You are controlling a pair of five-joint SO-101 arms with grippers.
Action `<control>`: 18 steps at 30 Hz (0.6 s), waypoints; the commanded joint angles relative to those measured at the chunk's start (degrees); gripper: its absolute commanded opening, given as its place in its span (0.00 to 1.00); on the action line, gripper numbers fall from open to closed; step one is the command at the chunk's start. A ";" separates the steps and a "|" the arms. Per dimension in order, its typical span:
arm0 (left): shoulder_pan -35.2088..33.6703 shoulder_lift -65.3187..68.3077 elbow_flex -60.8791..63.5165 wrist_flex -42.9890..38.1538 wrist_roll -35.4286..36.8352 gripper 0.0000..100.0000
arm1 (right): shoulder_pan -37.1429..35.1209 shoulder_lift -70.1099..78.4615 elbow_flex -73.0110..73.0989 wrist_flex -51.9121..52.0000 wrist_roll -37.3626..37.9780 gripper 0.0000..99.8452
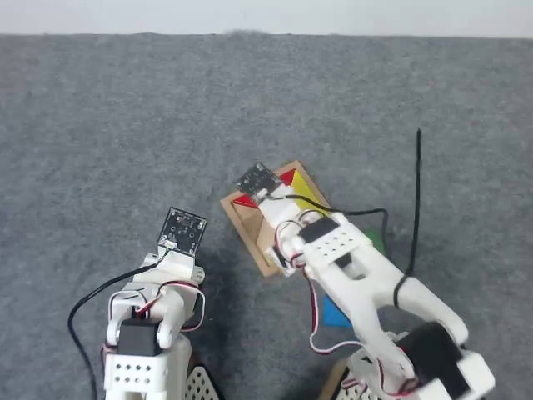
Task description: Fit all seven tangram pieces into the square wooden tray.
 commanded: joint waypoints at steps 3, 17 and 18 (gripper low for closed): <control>-0.35 -0.97 -0.57 0.18 -0.35 0.02 | 6.20 -3.74 -1.23 0.57 -3.52 0.06; -0.35 -0.97 -0.57 0.18 -0.35 0.02 | -5.23 -7.08 -8.09 0.31 -3.78 0.06; -0.35 -0.97 -0.57 0.18 -0.35 0.02 | -6.20 -5.85 -8.88 0.31 -3.96 0.06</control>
